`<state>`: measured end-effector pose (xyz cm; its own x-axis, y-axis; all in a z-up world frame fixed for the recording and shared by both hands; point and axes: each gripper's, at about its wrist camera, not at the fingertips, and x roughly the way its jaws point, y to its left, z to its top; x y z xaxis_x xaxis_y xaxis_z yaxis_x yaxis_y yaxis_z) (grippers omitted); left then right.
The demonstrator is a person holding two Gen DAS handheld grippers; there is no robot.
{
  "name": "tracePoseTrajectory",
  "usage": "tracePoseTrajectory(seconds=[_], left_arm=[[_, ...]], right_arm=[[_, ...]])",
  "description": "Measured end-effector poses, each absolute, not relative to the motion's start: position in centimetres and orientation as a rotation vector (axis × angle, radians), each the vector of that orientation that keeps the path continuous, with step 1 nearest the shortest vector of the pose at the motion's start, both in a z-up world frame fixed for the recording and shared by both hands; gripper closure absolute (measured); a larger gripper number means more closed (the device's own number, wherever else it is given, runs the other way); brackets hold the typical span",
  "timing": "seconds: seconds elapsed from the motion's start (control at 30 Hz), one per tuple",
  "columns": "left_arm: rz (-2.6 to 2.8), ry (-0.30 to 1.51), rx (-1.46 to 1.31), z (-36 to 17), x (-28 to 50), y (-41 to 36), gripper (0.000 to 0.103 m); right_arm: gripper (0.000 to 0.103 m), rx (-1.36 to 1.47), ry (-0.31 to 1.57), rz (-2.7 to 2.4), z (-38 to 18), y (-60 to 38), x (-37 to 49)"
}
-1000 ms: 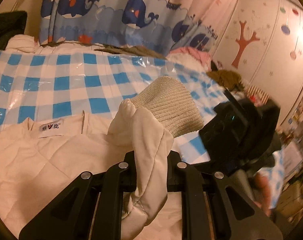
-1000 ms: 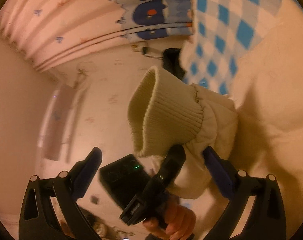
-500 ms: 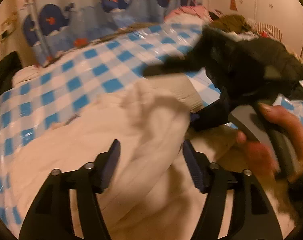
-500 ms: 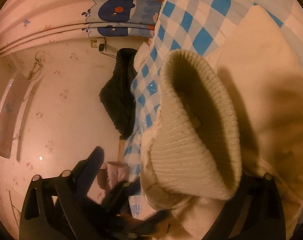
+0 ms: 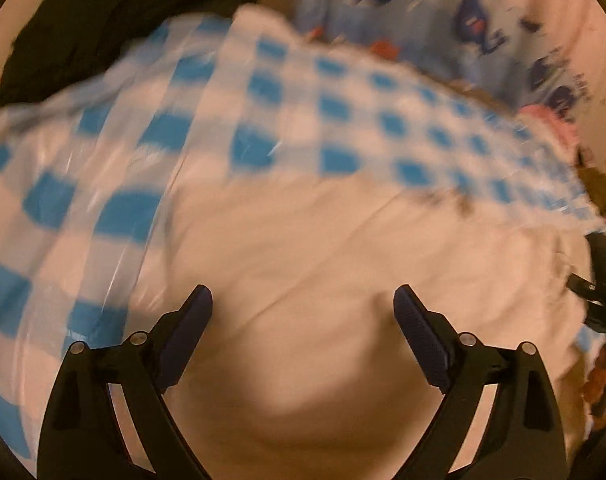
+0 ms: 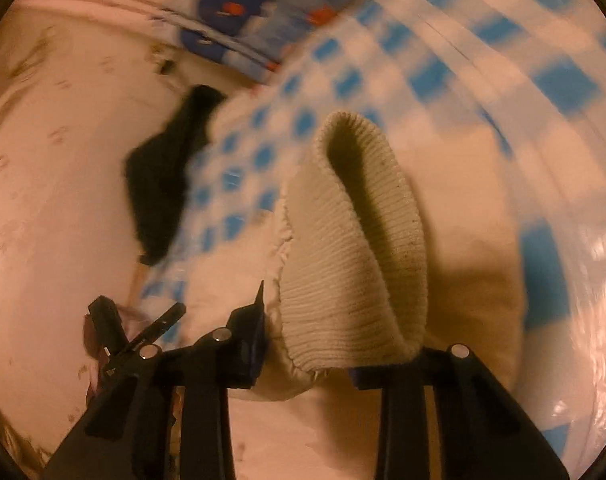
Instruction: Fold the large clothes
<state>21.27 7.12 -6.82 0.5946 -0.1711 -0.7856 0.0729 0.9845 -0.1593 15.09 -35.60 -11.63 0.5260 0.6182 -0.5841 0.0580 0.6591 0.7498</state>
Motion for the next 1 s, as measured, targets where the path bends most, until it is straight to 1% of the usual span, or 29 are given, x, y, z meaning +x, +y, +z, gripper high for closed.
tracePoseTrajectory(seconds=[0.07, 0.13, 0.2, 0.27, 0.33, 0.37, 0.43, 0.47, 0.5, 0.53, 0.57, 0.63, 0.73, 0.8, 0.87, 0.97, 1.0], left_arm=[[-0.163, 0.928, -0.124, -8.4, 21.0, 7.6, 0.015], [-0.16, 0.931, -0.123, -8.5, 20.8, 7.7, 0.015], [-0.135, 0.931, -0.109, -7.4, 20.5, 7.6, 0.015], [-0.145, 0.866, -0.095, -5.6, 19.3, 7.2, 0.015], [-0.123, 0.833, -0.029, -5.0, 19.1, 6.6, 0.015], [-0.111, 0.866, -0.002, -5.6, 19.7, 6.3, 0.015], [-0.126, 1.004, 0.005, -8.5, 21.3, 6.2, 0.013], [-0.123, 1.014, -0.018, -8.9, 21.4, 6.5, 0.012], [-0.12, 1.016, -0.028, -8.6, 21.3, 6.7, 0.012], [-0.111, 1.013, -0.024, -7.8, 21.1, 6.7, 0.012], [-0.105, 0.993, -0.02, -7.1, 20.9, 6.7, 0.012], [-0.123, 0.892, -0.017, -4.6, 19.6, 6.6, 0.012], [-0.14, 0.814, 0.0, -2.4, 19.7, 6.0, 0.012], [-0.14, 0.816, -0.003, -2.3, 21.0, 5.5, 0.012], [-0.139, 0.844, -0.025, -3.1, 22.6, 5.4, 0.012], [-0.104, 0.907, -0.026, -5.5, 24.6, 5.2, 0.012], [-0.092, 0.935, -0.019, -6.8, 25.1, 5.2, 0.012]], right_arm=[[0.074, 0.841, 1.008, 0.385, -13.7, -36.1, 15.0], [0.074, 0.828, 1.008, 0.378, -13.2, -36.0, 14.8], [0.073, 0.803, 0.985, 0.387, -12.2, -36.1, 14.1], [0.073, 0.775, 0.973, 0.375, -11.6, -36.5, 13.3], [0.073, 0.771, 1.0, 0.354, -12.3, -36.9, 13.0], [0.073, 0.793, 1.017, 0.355, -13.1, -36.9, 12.9], [0.073, 0.896, 1.038, 0.391, -14.3, -37.7, 12.6], [0.069, 0.942, 1.033, 0.403, -14.3, -38.3, 12.3], [0.059, 0.958, 1.027, 0.396, -14.0, -38.8, 11.9], [0.056, 0.945, 1.008, 0.352, -13.1, -39.7, 11.3], [0.052, 0.933, 0.984, 0.29, -12.0, -40.8, 10.5], [0.038, 0.847, 0.918, 0.159, -9.4, -42.1, 9.5], [0.037, 0.744, 0.772, 0.2, -5.1, -40.8, 9.3], [0.036, 0.637, 0.792, 0.25, -3.9, -37.8, 10.7], [0.036, 0.579, 0.868, 0.297, -4.9, -34.4, 13.2], [0.036, 0.535, 0.986, 0.247, -9.3, -33.2, 15.8], [0.039, 0.551, 1.001, 0.248, -10.5, -33.3, 16.3]])
